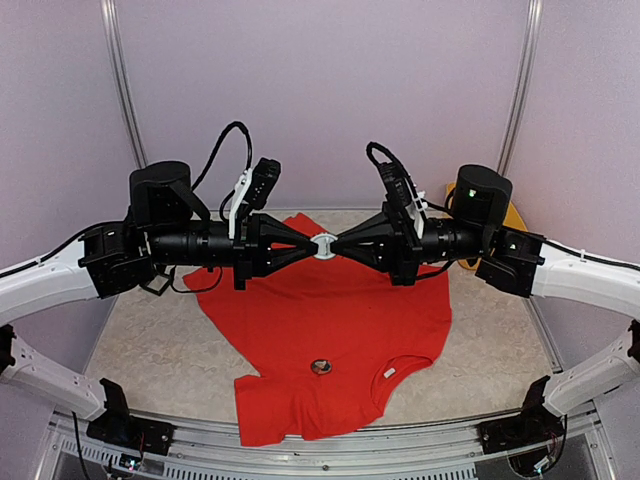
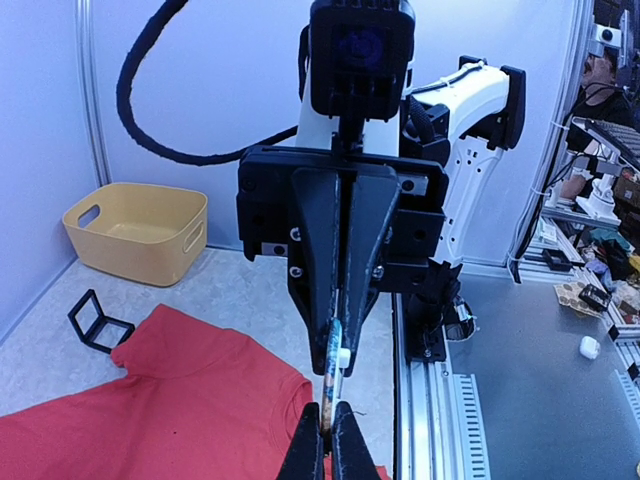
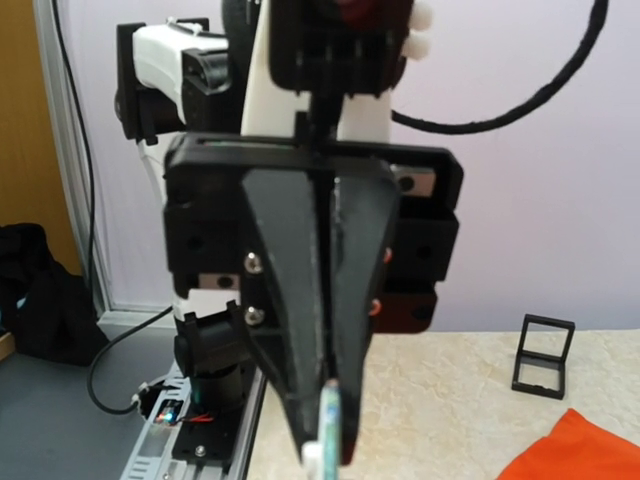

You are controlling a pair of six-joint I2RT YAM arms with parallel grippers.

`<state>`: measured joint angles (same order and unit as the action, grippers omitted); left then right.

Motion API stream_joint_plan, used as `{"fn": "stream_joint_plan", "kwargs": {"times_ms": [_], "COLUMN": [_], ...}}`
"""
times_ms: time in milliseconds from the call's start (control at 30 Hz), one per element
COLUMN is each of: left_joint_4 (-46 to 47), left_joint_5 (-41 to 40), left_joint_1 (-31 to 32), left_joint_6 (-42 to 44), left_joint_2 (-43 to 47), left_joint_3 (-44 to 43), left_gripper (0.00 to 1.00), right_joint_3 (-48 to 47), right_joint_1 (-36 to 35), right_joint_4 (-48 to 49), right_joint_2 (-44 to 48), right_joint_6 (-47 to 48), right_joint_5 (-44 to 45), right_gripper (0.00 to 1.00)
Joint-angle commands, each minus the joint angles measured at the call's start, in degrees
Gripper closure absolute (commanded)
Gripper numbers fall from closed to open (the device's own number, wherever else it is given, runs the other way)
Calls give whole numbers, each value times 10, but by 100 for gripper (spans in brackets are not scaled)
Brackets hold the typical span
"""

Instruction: Pin the brooch onto the clothing

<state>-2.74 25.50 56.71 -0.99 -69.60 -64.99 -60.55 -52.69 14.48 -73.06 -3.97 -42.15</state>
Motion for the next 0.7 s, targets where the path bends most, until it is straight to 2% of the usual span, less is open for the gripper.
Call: {"fn": "stream_joint_plan", "kwargs": {"times_ms": [0, 33, 133, 200, 267, 333, 433, 667], "left_joint_4": [9, 13, 19, 19, 19, 18, 18, 19], "left_joint_5": [1, 0, 0, 3, 1, 7, 16, 51], "left_joint_1": [-4, -3, 0, 3, 4, 4, 7, 13], "left_joint_6": [-1, -3, 3, 8, 9, 9, 10, 65], "left_joint_2": [-5, -6, -9, -11, -12, -12, -11, -3], "left_joint_3": [-8, -7, -6, -6, -7, -8, -7, 12], "left_gripper": [100, 100, 100, 100, 100, 100, 100, 100], "right_joint_3": [0, 0, -3, -9, -13, -14, -11, -6], "right_joint_1": [-4, -4, -3, -4, -4, -4, -3, -4], "right_joint_4": [12, 12, 7, 0, -3, -3, -3, -3], "right_joint_2": [14, 13, 3, -7, -16, -17, -13, -8], "right_joint_6": [4, 3, -1, -3, -4, -4, -1, 2], "right_joint_5": [-19, -16, -16, -20, -22, -18, -2, 9], "right_gripper": [100, 100, 76, 70, 69, 71, 86, 98]}}
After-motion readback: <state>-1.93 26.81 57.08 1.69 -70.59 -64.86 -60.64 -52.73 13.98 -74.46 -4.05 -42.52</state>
